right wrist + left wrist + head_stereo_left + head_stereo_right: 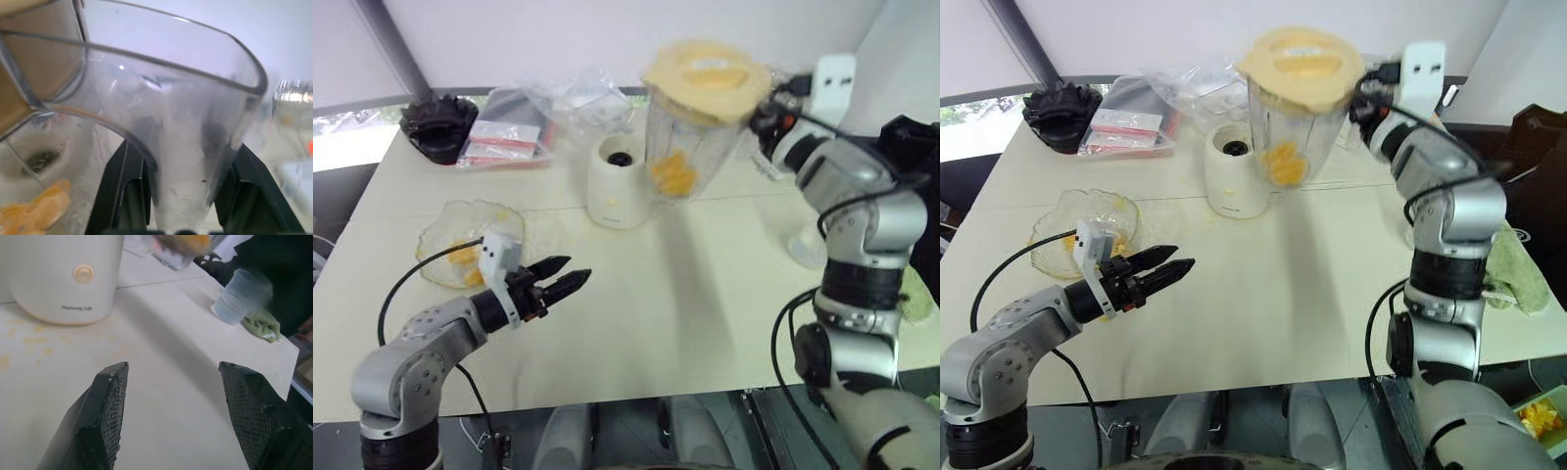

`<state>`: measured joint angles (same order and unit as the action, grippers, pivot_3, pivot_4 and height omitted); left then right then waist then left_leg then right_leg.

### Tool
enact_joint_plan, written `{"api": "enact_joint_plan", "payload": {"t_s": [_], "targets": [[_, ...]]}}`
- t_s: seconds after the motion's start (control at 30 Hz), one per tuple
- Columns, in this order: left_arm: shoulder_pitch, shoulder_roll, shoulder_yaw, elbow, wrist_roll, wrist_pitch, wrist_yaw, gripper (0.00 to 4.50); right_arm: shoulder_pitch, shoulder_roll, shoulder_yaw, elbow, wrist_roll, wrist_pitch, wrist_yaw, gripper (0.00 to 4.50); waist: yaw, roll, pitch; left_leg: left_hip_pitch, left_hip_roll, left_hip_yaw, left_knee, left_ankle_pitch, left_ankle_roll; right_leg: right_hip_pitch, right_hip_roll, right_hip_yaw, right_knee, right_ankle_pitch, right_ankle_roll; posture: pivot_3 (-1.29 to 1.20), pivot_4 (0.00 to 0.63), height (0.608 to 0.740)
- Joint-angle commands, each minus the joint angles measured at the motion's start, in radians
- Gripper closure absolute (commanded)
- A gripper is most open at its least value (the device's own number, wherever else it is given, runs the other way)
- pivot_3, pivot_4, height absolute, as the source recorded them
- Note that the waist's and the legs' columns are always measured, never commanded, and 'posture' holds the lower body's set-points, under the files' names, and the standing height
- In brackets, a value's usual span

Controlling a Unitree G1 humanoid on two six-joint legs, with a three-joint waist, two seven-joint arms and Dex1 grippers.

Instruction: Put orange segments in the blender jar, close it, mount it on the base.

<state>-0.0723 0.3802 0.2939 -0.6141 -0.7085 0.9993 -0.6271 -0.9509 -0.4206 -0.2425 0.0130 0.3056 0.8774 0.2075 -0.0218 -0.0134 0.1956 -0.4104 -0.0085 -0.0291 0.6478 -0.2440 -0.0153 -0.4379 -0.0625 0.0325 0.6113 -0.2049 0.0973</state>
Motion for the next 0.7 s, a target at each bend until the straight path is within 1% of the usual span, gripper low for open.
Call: {"api": "enact_joint_plan", "payload": {"t_s": [0.03, 0.13, 0.4, 0.6, 0.7], "targets": [[0.009, -0.003, -0.029, -0.032, -0.004, -0.074, 0.018, 1.44, -0.153, -0.013, 0.016, 0.085, -0.011, -0.088, 0.021, 3.52, -0.001, 0.000, 0.000, 0.000, 0.000, 0.000, -0.001, 0.000, 0.000, 0.000, 0.000, 0.000, 0.000, 0.000, 0.000, 0.00, 0.150, 0.740], [0.020, -0.034, -0.045, -0.028, 0.012, -0.151, 0.052, 1.44, -0.270, 0.030, 0.062, 0.237, -0.031, -0.179, 0.048, 3.52, -0.011, 0.001, 0.000, 0.000, 0.000, 0.001, -0.002, 0.000, 0.000, -0.002, 0.001, 0.001, 0.001, 0.000, 0.000, 0.00, 0.150, 0.740], [0.058, -0.061, -0.115, -0.051, 0.040, -0.225, 0.144, 1.44, -0.427, 0.120, 0.111, 0.592, -0.081, -0.406, 0.084, 3.52, -0.019, 0.001, 0.000, 0.000, 0.000, 0.000, -0.002, 0.000, 0.000, -0.001, 0.001, 0.001, 0.001, 0.000, 0.000, 0.00, 0.150, 0.740], [0.092, -0.057, -0.129, -0.075, 0.048, -0.252, 0.197, 1.44, -0.506, 0.168, 0.114, 0.853, -0.120, -0.569, 0.090, 3.52, -0.022, 0.001, 0.000, 0.000, 0.000, 0.000, -0.002, 0.000, 0.000, -0.002, 0.001, 0.001, 0.001, 0.000, 0.000, 0.00, 0.150, 0.740], [0.100, -0.052, -0.132, -0.084, 0.046, -0.257, 0.215, 1.44, -0.536, 0.176, 0.107, 0.952, -0.132, -0.630, 0.087, 3.52, -0.022, 0.001, 0.000, 0.000, 0.000, 0.000, -0.002, 0.000, 0.000, -0.002, 0.001, 0.001, 0.001, 0.000, 0.000, 0.00, 0.150, 0.740]]}}
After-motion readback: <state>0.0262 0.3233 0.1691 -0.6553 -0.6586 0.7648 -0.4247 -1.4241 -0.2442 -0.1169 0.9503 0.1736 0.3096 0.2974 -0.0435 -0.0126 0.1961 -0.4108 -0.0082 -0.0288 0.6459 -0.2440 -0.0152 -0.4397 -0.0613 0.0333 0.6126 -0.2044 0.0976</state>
